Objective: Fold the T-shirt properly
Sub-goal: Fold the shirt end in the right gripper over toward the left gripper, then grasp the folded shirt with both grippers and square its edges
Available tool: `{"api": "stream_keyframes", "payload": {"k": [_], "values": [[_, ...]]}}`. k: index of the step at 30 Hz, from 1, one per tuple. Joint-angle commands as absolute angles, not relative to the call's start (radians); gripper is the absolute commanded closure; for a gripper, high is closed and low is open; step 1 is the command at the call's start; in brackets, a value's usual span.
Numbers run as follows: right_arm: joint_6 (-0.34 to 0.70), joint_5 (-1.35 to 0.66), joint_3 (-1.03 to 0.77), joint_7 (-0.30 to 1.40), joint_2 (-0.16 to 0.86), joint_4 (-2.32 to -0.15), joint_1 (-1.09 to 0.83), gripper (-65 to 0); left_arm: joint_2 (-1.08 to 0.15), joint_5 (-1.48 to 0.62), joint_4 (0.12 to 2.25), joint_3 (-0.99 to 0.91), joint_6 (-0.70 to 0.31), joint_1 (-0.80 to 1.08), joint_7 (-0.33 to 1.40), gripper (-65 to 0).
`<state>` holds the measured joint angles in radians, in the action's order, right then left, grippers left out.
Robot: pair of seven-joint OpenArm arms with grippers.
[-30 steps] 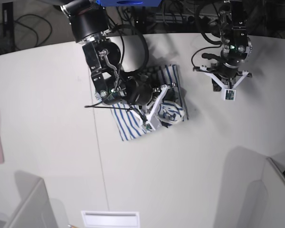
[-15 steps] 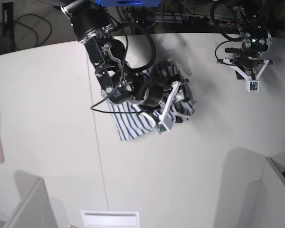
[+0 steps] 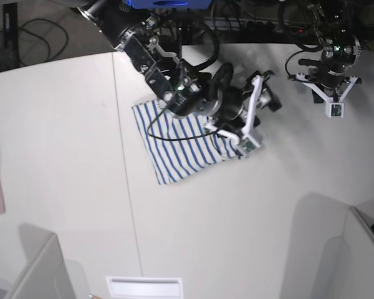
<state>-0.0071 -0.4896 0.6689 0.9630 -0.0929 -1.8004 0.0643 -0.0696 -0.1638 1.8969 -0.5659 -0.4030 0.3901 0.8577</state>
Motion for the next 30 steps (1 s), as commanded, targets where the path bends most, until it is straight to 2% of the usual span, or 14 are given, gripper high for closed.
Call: {"api": "stream_keyframes", "payload": {"k": [1, 2, 4, 5, 10, 15, 20, 24, 25, 27, 28, 30], "values": [[-0.008, -0.484, 0.622, 0.949, -0.076, -1.833, 0.067, -27.2, -0.067, -0.173, 1.923, -0.565, -0.423, 0.390, 0.843, 0.0], [-0.008, -0.484, 0.576, 0.949, -0.061, -1.848, 0.061, -21.5, -0.048, -0.173, 1.928, -0.568, -0.441, 0.395, 0.843, 0.0], [-0.005, -0.489, 0.481, 0.949, -0.021, -1.876, 0.047, -4.7, -0.021, -0.173, 1.939, -0.570, -0.493, 0.409, 0.843, 0.0], [-0.005, -0.489, 0.437, 0.946, -0.007, -1.882, 0.038, 0.0, -0.008, -0.173, 1.945, -0.565, -0.524, 0.409, 0.843, 0.0], [-0.005, -0.490, 0.248, 0.845, 0.058, -1.888, -0.062, 0.0, 0.044, -0.340, 1.959, -0.570, -0.659, 0.433, 0.843, 0.0], [-0.005, -0.490, 0.177, 0.819, 0.116, -1.888, -0.151, 0.0, 0.027, -0.673, 1.956, -0.573, -0.665, 0.447, 0.843, 0.0], [-0.005, -0.490, 0.125, 0.819, 0.125, -1.919, -0.234, 0.0, -0.019, -0.923, 1.942, -0.573, -0.665, 0.443, 0.843, 0.0], [-0.005, -0.490, 0.119, 0.822, 0.125, -1.960, -0.271, 0.0, -0.022, -1.015, 1.916, -0.565, -0.622, 0.435, 0.843, -39.7], [-0.005, -0.490, 0.119, 0.825, 0.125, -1.963, -0.275, 0.0, -0.021, -1.026, 1.908, -0.565, -0.598, 0.427, 0.843, -46.6], [-0.005, -0.490, 0.120, 0.826, 0.125, -1.965, -0.275, 0.0, -0.016, -1.038, 1.880, -0.564, -0.562, 0.418, 0.843, -58.4], [-0.005, -0.490, 0.120, 0.826, 0.125, -1.965, -0.277, 0.0, -0.015, -1.050, 1.863, -0.552, -0.555, 0.407, 0.843, -61.9], [-0.005, -0.490, 0.127, 0.828, 0.125, -1.968, -0.278, 0.0, -0.019, -1.073, 1.836, -0.530, -0.555, 0.401, 0.843, -64.5]]}}
